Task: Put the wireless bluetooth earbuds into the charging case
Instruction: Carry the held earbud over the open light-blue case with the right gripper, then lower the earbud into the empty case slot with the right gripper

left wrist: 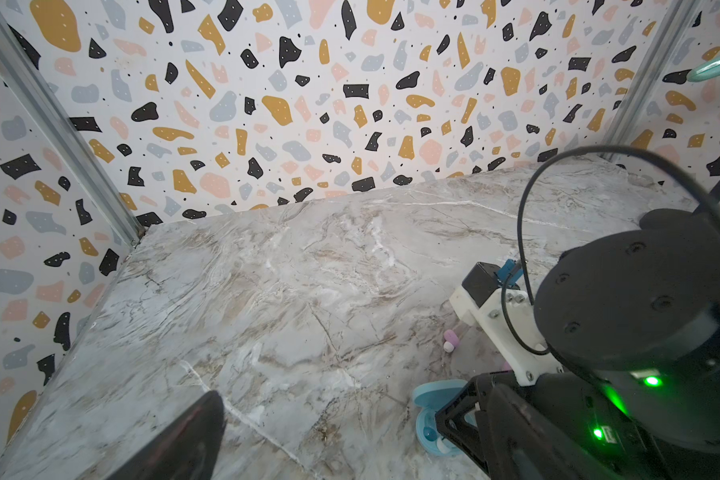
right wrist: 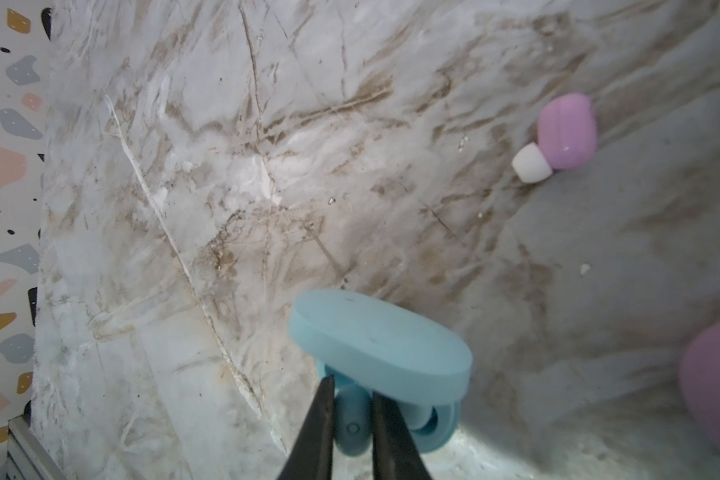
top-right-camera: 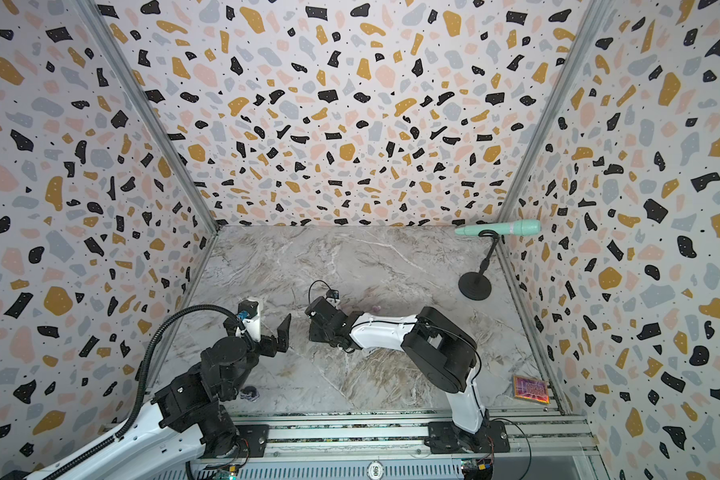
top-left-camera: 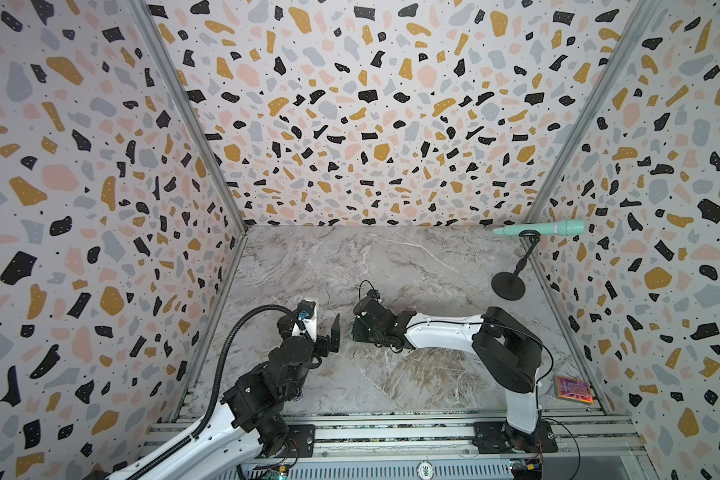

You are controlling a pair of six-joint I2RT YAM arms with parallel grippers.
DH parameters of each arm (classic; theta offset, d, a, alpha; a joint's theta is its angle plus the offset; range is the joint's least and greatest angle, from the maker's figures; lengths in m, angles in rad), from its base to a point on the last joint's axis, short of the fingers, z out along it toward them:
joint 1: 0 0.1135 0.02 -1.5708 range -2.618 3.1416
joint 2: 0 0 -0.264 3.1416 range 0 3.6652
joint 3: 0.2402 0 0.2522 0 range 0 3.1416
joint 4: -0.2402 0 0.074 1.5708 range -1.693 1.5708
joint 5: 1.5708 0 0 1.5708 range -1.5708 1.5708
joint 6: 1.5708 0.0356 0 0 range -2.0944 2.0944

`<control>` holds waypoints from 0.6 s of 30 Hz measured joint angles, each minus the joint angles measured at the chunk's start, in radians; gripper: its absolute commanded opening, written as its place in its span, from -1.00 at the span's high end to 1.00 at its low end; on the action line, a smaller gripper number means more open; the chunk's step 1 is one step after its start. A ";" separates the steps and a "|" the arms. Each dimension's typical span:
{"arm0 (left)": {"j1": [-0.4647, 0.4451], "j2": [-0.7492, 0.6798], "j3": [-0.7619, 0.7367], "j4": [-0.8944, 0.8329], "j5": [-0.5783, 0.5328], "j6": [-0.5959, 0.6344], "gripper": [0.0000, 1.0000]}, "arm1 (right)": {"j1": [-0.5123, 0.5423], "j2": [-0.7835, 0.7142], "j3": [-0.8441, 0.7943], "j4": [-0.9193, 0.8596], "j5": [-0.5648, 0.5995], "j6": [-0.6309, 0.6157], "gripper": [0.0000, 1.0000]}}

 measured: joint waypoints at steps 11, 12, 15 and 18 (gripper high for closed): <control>0.000 0.002 0.000 -0.001 0.002 0.001 -1.00 | 0.001 0.001 0.013 0.002 0.001 0.002 0.67; 0.000 0.003 0.000 -0.001 0.002 0.001 -1.00 | 0.001 0.001 0.013 0.002 0.001 0.003 0.67; 0.000 0.007 0.000 -0.001 0.003 0.001 -1.00 | 0.001 0.001 0.013 0.002 0.002 0.008 0.67; 0.000 0.010 0.000 -0.001 0.006 0.001 -1.00 | 0.001 0.001 0.014 0.002 0.004 0.013 0.67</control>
